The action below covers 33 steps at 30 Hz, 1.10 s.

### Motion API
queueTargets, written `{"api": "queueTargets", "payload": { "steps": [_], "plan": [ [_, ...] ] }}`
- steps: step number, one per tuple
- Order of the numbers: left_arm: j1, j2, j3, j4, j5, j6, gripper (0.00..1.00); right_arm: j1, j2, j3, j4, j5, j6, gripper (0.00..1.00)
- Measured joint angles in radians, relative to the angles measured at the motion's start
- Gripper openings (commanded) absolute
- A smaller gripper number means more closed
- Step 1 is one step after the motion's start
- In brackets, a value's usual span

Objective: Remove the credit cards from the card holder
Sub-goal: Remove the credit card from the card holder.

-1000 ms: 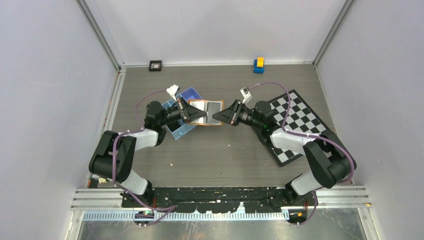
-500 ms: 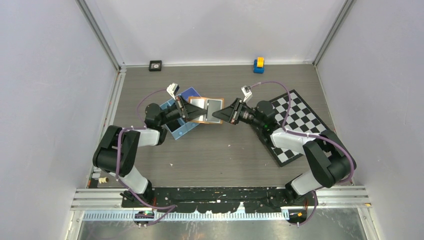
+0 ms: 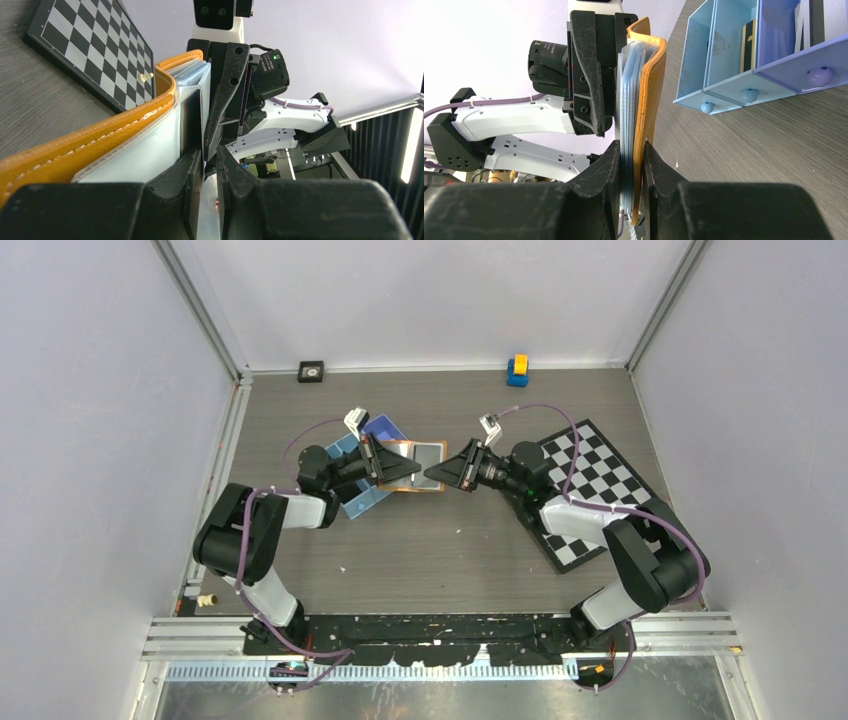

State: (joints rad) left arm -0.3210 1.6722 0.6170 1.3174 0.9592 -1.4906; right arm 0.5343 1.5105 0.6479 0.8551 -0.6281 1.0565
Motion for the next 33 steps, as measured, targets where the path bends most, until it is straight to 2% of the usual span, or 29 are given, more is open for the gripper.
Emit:
{"api": "queueTargets", "payload": {
  "steps": [4, 5, 8, 10, 14, 23, 27, 33],
  "plan": [
    [0.000, 0.003, 0.002, -0.012, 0.003, 0.007, 0.01, -0.001, 0.006, 0.000, 0.005, -0.003, 0.010, 0.02],
    [0.000, 0.003, 0.002, -0.017, 0.003, 0.012, 0.00, -0.001, 0.006, 0.000, 0.007, -0.005, 0.013, 0.05],
    [0.000, 0.003, 0.002, -0.033, 0.003, 0.024, 0.03, -0.001, 0.006, -0.001, 0.003, -0.005, 0.012, 0.19],
    [0.000, 0.003, 0.002, -0.039, 0.003, 0.031, 0.03, -0.001, 0.006, -0.002, -0.002, -0.001, 0.011, 0.24],
    [0.000, -0.007, 0.002, -0.068, 0.004, 0.042, 0.00, -0.002, -0.003, -0.008, -0.010, 0.003, 0.007, 0.30],
    [-0.009, -0.046, 0.002, -0.163, 0.006, 0.094, 0.01, -0.010, -0.023, -0.032, -0.012, 0.005, 0.005, 0.38],
    [-0.008, -0.047, 0.002, -0.185, 0.006, 0.109, 0.01, -0.017, -0.023, -0.041, -0.010, 0.007, 0.012, 0.36],
    [0.004, -0.053, -0.003, -0.211, 0.005, 0.119, 0.03, -0.028, -0.025, -0.049, -0.010, 0.010, 0.023, 0.18]
  ]
}}
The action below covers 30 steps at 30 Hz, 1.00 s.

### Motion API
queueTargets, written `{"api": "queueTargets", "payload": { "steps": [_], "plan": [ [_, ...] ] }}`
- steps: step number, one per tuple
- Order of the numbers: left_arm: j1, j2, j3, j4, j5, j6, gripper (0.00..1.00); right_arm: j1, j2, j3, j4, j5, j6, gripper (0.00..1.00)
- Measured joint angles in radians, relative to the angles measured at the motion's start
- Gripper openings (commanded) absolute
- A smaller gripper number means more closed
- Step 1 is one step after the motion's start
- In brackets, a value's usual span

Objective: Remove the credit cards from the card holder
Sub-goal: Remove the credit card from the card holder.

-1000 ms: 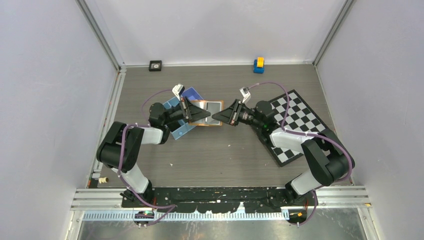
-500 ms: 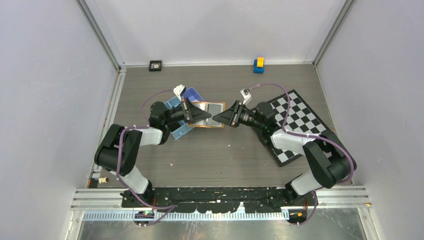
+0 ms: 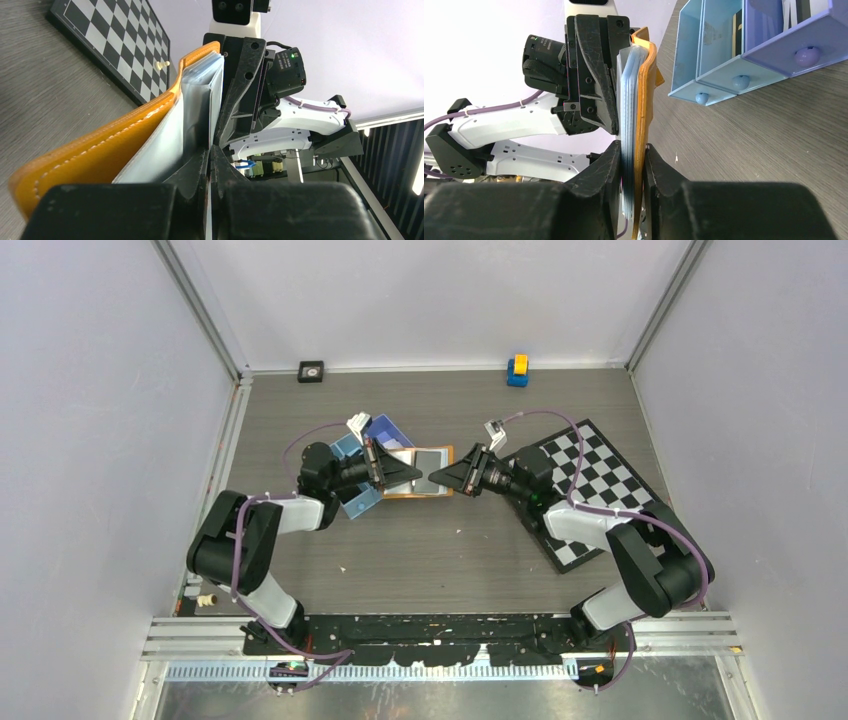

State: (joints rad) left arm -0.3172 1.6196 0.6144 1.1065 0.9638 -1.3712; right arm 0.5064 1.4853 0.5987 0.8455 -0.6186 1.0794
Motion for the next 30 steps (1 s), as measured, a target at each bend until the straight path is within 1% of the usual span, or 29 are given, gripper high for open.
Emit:
{"api": "queueTargets", "payload": {
  "steps": [1, 3, 5, 7, 12, 20, 26, 30],
  "plan": [
    [0.002, -0.002, -0.002, -0.005, -0.002, 0.003, 0.04, 0.000, 0.000, -0.001, 0.002, 0.000, 0.002, 0.15],
    [0.003, -0.008, -0.005, -0.014, -0.002, 0.013, 0.10, 0.000, 0.000, -0.002, 0.000, 0.000, 0.005, 0.11],
    [0.003, -0.017, -0.006, -0.027, -0.003, 0.021, 0.15, 0.000, 0.000, -0.003, 0.000, 0.000, 0.008, 0.09],
    [0.003, -0.025, -0.006, -0.031, -0.003, 0.025, 0.16, 0.000, 0.000, -0.003, 0.001, 0.000, 0.009, 0.09],
    [0.003, -0.040, -0.007, -0.037, -0.003, 0.028, 0.14, 0.000, 0.000, -0.003, 0.010, -0.002, 0.017, 0.11],
    [0.013, -0.047, -0.020, -0.033, -0.003, 0.018, 0.07, 0.000, 0.000, -0.003, 0.019, -0.008, 0.024, 0.12],
    [0.034, -0.047, -0.032, -0.003, -0.003, 0.002, 0.06, -0.010, 0.000, -0.003, 0.028, -0.008, 0.031, 0.12],
    [0.044, -0.047, -0.034, 0.006, -0.005, -0.009, 0.01, -0.016, 0.000, -0.003, 0.037, -0.008, 0.033, 0.12]
  ]
}}
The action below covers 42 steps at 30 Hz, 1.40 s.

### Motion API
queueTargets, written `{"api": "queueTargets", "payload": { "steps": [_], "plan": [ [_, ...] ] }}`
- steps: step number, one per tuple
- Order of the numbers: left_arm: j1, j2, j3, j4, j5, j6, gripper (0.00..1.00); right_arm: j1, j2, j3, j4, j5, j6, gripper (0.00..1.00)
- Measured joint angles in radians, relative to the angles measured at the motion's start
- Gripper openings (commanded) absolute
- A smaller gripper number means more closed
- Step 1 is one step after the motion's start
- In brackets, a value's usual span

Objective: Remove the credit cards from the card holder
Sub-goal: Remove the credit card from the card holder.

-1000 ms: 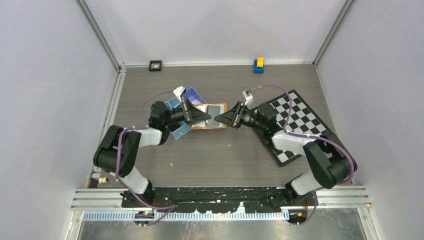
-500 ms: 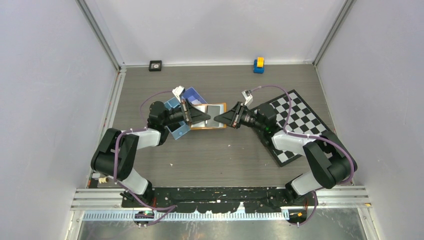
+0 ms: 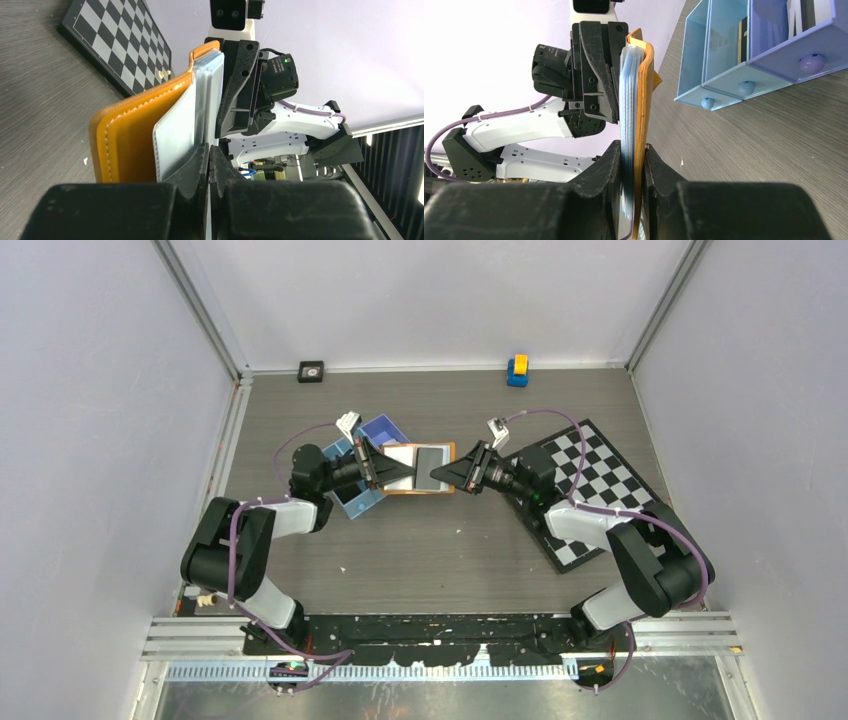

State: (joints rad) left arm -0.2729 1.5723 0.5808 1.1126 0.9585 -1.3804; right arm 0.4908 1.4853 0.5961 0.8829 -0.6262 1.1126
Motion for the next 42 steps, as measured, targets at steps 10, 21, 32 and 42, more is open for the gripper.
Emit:
{"api": "queueTargets", "payload": {
  "steps": [10, 21, 32, 42],
  "plan": [
    [0.000, 0.000, -0.002, 0.015, -0.001, -0.002, 0.21, -0.006, 0.000, -0.002, 0.004, -0.001, 0.012, 0.15],
    [-0.016, -0.117, 0.013, -0.306, -0.043, 0.194, 0.21, -0.006, 0.001, -0.005, 0.008, -0.005, 0.016, 0.13],
    [-0.043, -0.130, 0.037, -0.405, -0.050, 0.267, 0.08, -0.002, 0.018, -0.005, 0.012, -0.012, 0.015, 0.11],
    [-0.043, -0.130, 0.037, -0.430, -0.061, 0.285, 0.11, 0.008, 0.018, 0.029, -0.085, 0.000, -0.043, 0.10]
  ]
}}
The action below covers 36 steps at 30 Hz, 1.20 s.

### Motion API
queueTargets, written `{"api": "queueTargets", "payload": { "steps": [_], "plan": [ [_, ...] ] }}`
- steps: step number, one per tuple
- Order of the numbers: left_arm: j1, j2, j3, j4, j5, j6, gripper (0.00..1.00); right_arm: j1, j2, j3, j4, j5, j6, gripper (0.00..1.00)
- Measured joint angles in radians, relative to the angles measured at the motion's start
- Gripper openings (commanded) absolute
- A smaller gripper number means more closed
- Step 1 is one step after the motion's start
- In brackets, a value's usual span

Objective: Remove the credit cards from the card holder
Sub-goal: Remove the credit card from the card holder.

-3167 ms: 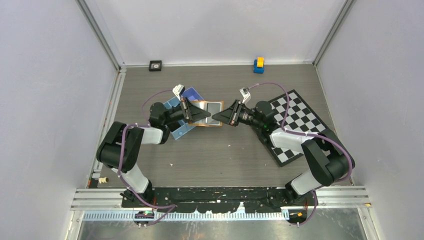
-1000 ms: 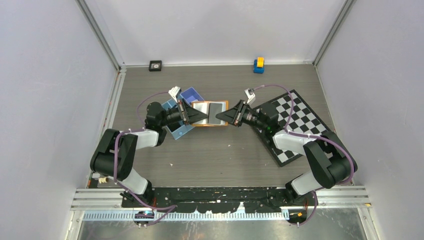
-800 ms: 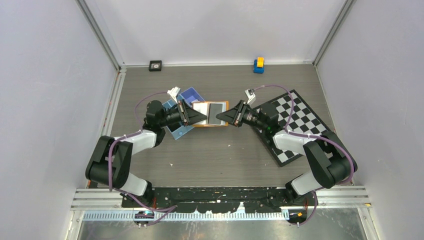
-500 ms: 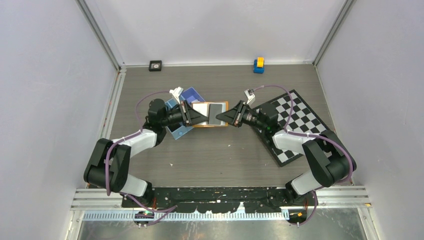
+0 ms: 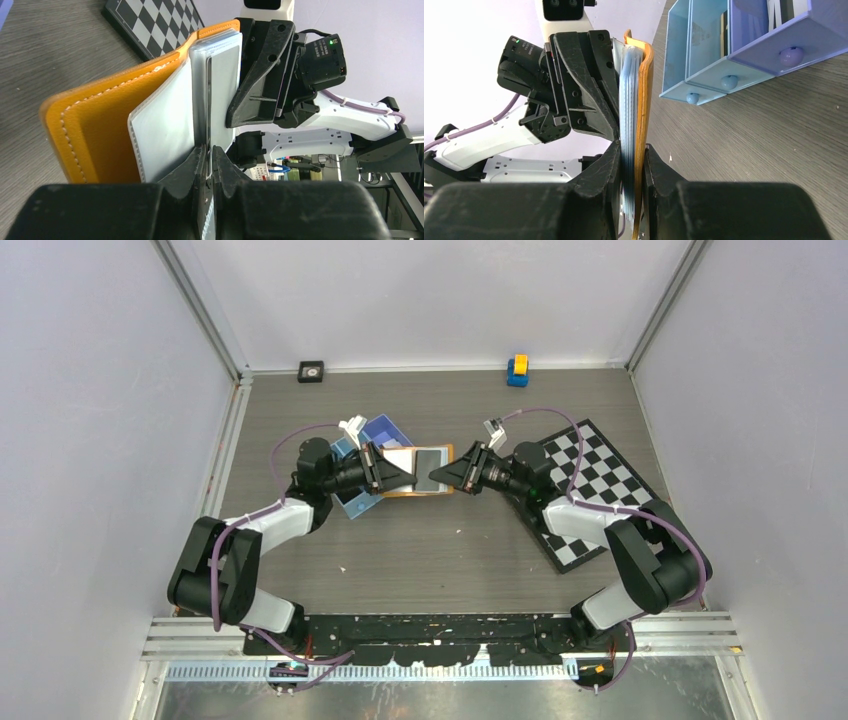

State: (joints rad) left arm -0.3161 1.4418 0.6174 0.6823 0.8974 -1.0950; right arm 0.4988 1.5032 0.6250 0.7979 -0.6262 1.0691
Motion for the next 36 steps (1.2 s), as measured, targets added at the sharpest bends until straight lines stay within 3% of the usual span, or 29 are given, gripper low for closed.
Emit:
{"api": "queueTargets", "payload": {
  "steps": [8, 14, 16, 26, 36],
  "plan": [
    [0.000, 0.013, 0.000, 0.003, 0.003, -0.005, 0.12, 0.011, 0.000, 0.011, -0.033, 0.011, -0.027, 0.12],
    [0.005, 0.055, -0.002, 0.094, 0.017, -0.073, 0.07, 0.010, 0.000, 0.023, -0.047, 0.021, -0.030, 0.12],
    [0.008, 0.067, -0.003, 0.127, 0.019, -0.094, 0.00, 0.010, 0.000, 0.029, -0.054, 0.027, -0.035, 0.12],
    [0.019, 0.077, -0.008, 0.158, 0.022, -0.118, 0.00, 0.010, 0.000, 0.045, -0.082, 0.035, -0.044, 0.26],
    [0.035, 0.077, -0.021, 0.198, 0.032, -0.155, 0.00, -0.002, 0.000, 0.025, -0.026, 0.019, 0.011, 0.25]
  ]
}}
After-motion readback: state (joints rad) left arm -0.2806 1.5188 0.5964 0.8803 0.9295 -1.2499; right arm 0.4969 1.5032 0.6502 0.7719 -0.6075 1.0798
